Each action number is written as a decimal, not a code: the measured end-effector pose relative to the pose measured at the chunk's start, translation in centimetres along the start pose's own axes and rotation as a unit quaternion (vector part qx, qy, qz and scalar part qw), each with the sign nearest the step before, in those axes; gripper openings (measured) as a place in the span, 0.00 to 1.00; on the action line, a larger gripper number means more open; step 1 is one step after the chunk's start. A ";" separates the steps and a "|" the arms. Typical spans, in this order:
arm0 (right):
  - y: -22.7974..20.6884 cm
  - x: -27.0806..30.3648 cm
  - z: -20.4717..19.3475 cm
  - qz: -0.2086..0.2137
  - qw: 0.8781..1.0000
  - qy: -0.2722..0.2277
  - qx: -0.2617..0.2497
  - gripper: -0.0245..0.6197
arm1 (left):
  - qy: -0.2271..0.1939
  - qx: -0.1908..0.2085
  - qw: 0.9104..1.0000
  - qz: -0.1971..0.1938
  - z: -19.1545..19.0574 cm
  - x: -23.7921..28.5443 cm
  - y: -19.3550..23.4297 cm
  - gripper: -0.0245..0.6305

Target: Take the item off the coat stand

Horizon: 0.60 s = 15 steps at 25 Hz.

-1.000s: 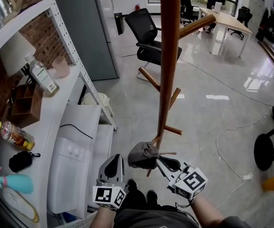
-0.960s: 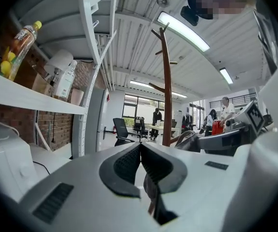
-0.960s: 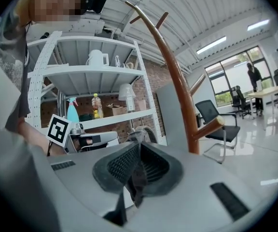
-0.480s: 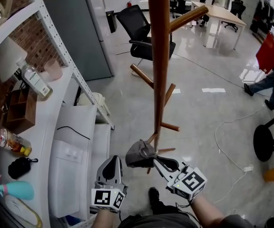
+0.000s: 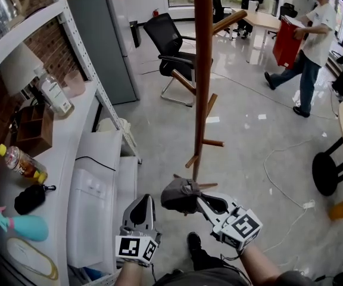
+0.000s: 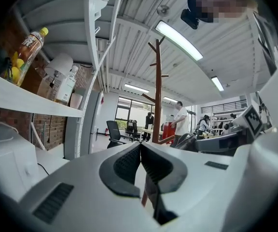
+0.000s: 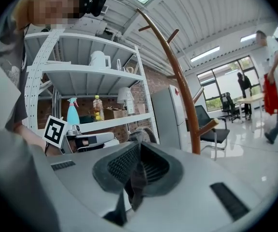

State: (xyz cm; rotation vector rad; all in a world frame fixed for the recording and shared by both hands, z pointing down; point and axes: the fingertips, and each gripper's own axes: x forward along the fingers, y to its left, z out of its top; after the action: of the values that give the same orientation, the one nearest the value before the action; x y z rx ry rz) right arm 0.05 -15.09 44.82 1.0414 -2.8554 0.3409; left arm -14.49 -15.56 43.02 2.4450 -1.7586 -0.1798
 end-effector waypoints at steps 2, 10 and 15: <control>0.9 -0.7 0.0 -0.007 1.000 -0.006 -0.002 0.07 | -0.003 0.000 1.000 -0.009 0.3 -1.0 -0.5 0.05; 4.6 -3.9 0.0 -0.039 0.999 -0.018 -0.014 0.07 | -0.010 -0.002 0.999 -0.039 1.3 -5.3 -2.8 0.05; 6.7 -6.3 -0.1 -0.054 0.998 -0.026 -0.020 0.07 | -0.018 0.001 0.999 -0.050 2.1 -8.3 -4.3 0.05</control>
State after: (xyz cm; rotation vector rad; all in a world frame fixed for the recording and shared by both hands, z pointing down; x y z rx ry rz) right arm 0.53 -6.13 42.77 1.2076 -2.8241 0.2519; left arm -13.49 -6.39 40.45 2.5499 -1.6509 -0.2326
